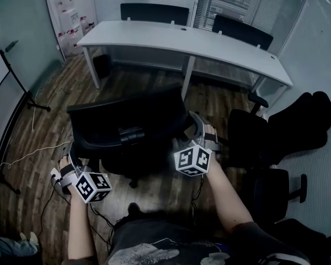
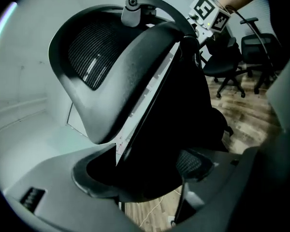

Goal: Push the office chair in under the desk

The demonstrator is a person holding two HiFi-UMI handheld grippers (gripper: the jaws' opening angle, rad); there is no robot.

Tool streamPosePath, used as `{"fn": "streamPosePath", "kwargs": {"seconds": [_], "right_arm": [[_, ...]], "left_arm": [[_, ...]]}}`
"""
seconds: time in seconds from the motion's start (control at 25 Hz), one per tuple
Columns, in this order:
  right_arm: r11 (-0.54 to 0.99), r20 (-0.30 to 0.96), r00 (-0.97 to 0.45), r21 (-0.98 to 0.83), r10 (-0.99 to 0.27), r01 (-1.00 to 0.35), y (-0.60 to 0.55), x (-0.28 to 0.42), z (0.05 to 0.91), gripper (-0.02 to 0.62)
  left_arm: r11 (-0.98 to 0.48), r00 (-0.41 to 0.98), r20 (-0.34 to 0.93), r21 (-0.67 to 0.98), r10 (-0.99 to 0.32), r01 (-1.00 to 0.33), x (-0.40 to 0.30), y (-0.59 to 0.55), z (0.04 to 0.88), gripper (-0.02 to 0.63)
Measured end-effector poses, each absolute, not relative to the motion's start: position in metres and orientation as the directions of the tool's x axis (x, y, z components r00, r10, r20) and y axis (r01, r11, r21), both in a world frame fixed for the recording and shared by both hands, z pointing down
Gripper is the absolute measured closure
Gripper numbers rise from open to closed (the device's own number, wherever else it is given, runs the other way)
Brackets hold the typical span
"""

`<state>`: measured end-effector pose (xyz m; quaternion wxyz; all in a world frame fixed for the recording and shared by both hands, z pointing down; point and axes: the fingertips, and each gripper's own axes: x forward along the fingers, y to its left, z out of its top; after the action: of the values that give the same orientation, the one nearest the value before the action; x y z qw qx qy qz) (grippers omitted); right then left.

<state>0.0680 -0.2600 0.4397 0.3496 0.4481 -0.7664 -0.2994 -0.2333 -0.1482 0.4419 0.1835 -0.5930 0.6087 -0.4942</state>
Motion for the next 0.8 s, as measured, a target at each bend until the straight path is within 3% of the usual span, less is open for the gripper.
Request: {"fn": "streamPosePath", "kwargs": {"seconds": [0.04, 0.12, 0.44, 0.8], "right_arm": [[0.408, 0.262, -0.344, 0.779, -0.902, -0.476, -0.263, 0.067, 0.439, 0.293], [0.388, 0.251, -0.329, 0.792, -0.911, -0.471, -0.266, 0.067, 0.437, 0.293], [0.356, 0.208, -0.333, 0.800, -0.920, -0.483, -0.271, 0.064, 0.438, 0.295], [0.366, 0.268, -0.265, 0.808, -0.926, -0.461, -0.291, 0.040, 0.453, 0.298]], "left_arm": [[-0.181, -0.227, 0.352, -0.819, -0.908, -0.545, -0.235, -0.150, 0.439, 0.236], [-0.179, -0.224, 0.342, -0.827, -0.913, -0.533, -0.237, -0.153, 0.435, 0.312], [-0.254, -0.195, 0.392, -0.829, -0.899, -0.498, -0.242, -0.164, 0.439, 0.324], [-0.267, -0.171, 0.377, -0.850, -0.910, -0.454, -0.272, -0.203, 0.453, 0.343]]}}
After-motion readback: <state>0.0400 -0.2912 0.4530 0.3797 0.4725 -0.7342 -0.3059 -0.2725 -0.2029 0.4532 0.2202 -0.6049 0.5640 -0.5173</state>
